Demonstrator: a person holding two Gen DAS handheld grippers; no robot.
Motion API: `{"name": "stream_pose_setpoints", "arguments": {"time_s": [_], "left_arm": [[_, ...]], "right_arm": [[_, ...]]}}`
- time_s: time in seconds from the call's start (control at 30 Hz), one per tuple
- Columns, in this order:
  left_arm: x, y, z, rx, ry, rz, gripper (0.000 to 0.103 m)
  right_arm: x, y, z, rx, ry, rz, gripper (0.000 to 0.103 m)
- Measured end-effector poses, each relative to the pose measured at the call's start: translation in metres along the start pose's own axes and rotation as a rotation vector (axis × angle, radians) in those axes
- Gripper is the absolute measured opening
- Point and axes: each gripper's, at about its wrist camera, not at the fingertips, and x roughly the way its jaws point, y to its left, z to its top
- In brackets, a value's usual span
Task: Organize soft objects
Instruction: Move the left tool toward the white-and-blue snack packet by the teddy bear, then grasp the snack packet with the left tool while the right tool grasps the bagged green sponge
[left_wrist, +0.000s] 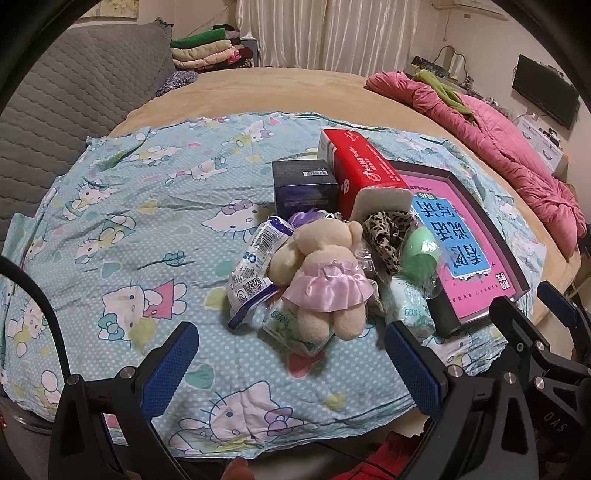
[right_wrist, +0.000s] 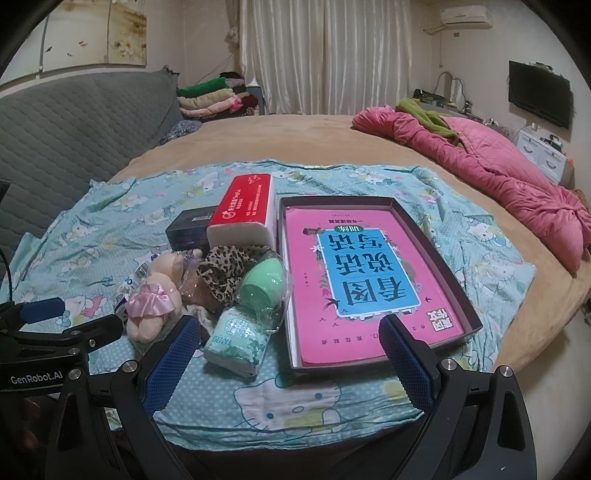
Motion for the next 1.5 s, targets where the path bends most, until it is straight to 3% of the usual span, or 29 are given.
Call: {"name": "stream_pose_setpoints", "arguments": {"time_s": [0.47,0.9,1.2,1.43,1.5], "left_arm": [[0.004,0.006,0.001,-0.017,0.002,-0.013,0.101],[0.013,0.040,0.004,-0.109,0.013,-0.047,0.101],[0.042,0.074,0.014,-0.164,0.055,-0.049,0.101],[0.077,0.093,0.029,-0.217,0.098,-0.107,0.101],[0.085,0.093,0.032,-0.216,0.107,-0.136,0.095]], "right_arm": [[0.002,-0.002,-0.001,0.003,0.002,0.006,0.098],[0.012,0.000,0.000,0.001,0.024,0.030,0.097],[0.036,-0.003,0.008,-0.045,0.033,0.002,0.098],[0.061,-0.001,0.017,-0.053,0.032,0.024,0.097],[0.070,-0.001,0.017,-0.061,0.051,0.023,0.098]]}}
